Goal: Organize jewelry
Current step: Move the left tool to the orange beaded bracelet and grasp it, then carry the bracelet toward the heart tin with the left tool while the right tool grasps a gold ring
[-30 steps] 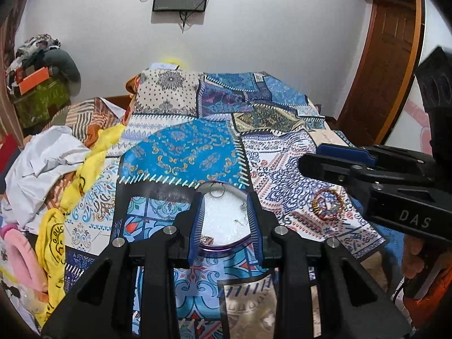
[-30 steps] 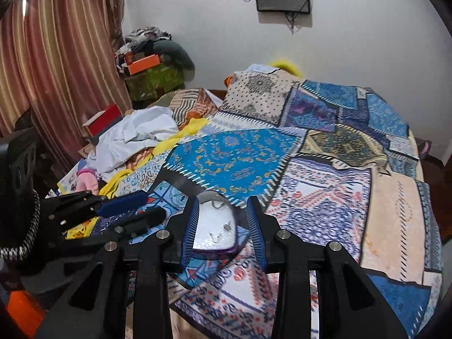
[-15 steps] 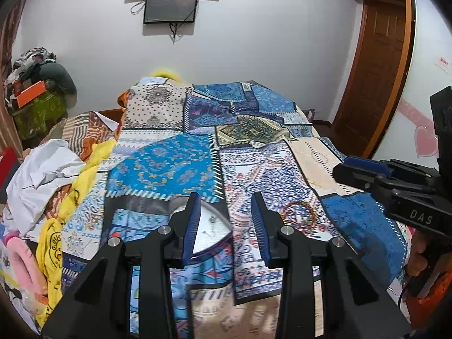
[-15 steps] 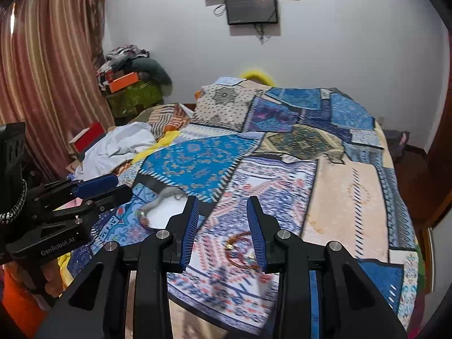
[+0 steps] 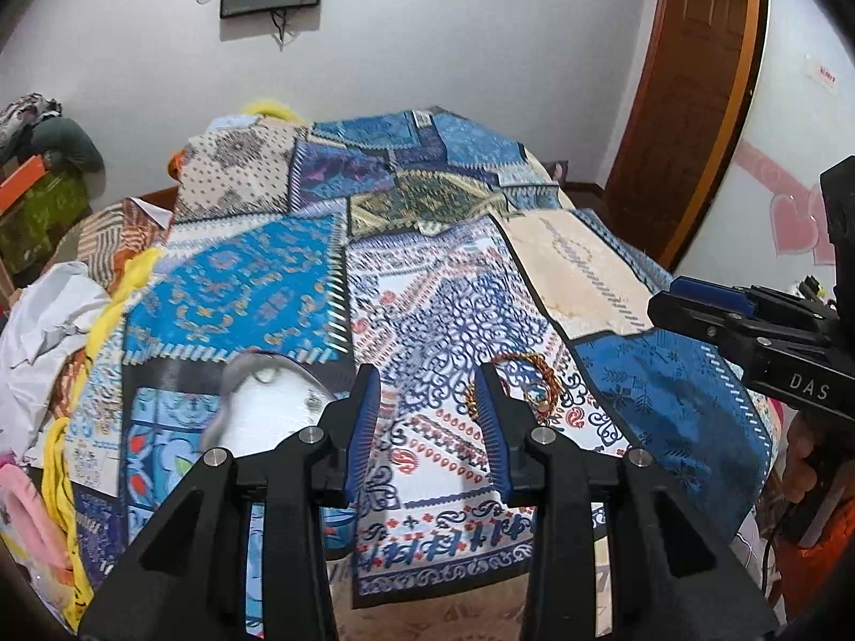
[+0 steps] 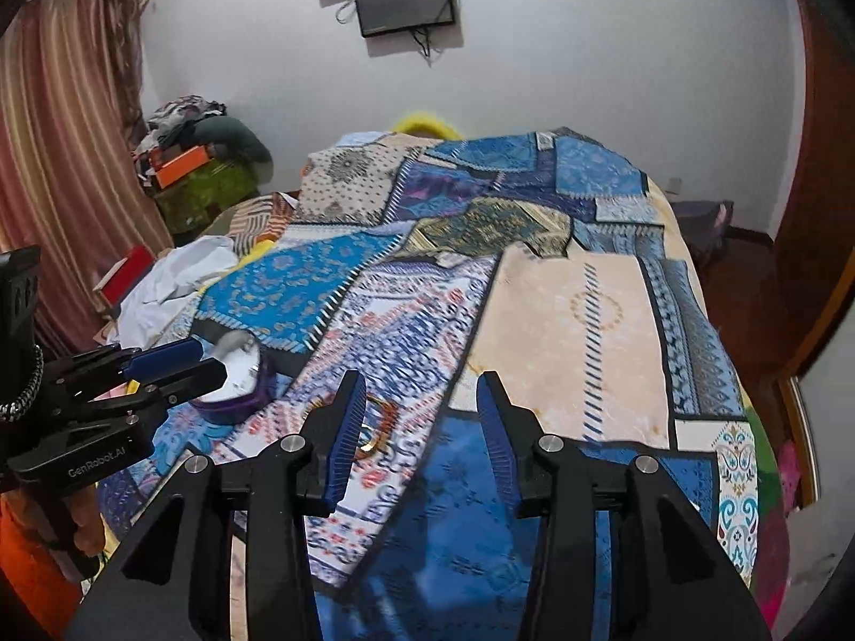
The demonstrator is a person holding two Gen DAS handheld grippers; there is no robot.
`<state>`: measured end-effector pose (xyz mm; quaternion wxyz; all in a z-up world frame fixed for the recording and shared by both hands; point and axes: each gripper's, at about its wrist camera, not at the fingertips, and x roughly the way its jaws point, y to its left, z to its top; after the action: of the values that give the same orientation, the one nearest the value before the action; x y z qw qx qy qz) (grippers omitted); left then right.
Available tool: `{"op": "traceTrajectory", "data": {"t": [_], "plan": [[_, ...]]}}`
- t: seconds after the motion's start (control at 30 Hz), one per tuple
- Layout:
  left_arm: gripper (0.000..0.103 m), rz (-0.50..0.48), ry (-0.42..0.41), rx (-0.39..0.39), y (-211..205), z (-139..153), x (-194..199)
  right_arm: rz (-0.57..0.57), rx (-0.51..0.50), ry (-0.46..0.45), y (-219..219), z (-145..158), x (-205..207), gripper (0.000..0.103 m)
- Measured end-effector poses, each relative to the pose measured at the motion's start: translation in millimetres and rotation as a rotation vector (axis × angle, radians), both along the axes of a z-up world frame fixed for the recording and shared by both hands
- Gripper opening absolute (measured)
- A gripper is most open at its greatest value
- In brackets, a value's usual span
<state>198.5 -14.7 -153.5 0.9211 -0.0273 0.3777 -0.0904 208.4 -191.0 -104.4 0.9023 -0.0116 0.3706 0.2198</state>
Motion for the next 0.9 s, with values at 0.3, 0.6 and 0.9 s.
{"op": "traceTrajectory", "data": {"t": [0.3, 0.6, 0.9], "plan": [[0.026, -0.023, 0.092, -0.015, -13.3, -31.7, 21.5, -0.009, 0.001, 0.063, -13.7, -26.9, 8.4, 0.039], [0.013, -0.041, 0.117, -0.032, -24.3, -42.8, 38.7, -0.009, 0.01, 0.091, -20.1, -39.1, 13.4, 0.039], [0.005, -0.05, 0.123, -0.051, -30.9, -52.4, 41.7, 0.0, 0.005, 0.102, -17.6, -43.2, 13.2, 0.039]]}}
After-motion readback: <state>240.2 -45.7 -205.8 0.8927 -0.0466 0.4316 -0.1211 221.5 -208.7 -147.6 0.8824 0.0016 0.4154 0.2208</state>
